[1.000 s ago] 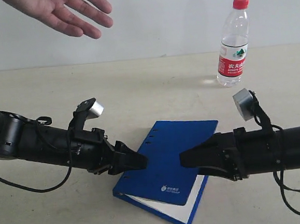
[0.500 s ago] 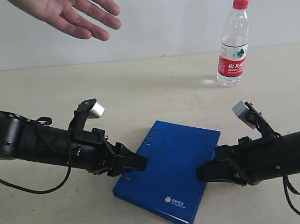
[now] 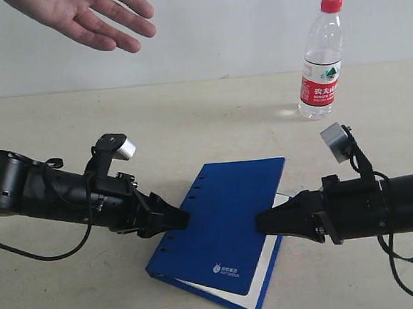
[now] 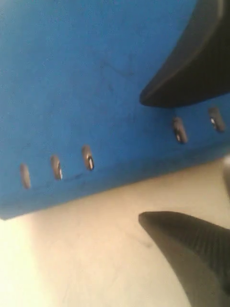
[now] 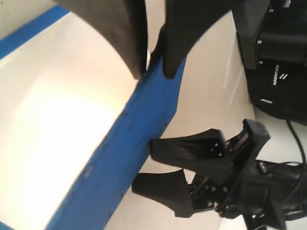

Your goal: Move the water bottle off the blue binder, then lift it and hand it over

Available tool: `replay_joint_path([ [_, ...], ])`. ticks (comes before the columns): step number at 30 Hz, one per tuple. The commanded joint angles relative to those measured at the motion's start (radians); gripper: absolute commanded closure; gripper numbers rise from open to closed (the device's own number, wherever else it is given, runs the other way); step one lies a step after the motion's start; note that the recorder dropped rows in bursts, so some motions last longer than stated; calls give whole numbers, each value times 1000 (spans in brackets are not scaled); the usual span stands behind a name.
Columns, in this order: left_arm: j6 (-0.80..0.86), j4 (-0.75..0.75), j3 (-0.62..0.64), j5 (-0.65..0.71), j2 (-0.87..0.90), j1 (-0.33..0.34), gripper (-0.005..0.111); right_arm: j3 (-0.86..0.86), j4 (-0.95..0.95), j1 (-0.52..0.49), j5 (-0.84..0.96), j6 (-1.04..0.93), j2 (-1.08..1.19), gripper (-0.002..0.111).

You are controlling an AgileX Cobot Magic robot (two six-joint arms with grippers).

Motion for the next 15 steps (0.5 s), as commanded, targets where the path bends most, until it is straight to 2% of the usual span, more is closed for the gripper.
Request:
replay_joint_path([
  [1,11,-6,-2,7,-3,11,49,-4,-33,-1,71,-58,-2,108],
  [7,41,-6,-2,24,-3,11,49,-4,-61,-1,71,-60,-2,108],
  [11,41,-6,-2,105,-3,11,49,-4,-22,-1,48,-14,-2,108],
  [13,41,-6,-2,163,-3,11,49,-9,-22,-1,1,34,-2,104],
  [15,41,-6,-2,233,-3,11,49,-14,-22,-1,-8,52,-1,92],
])
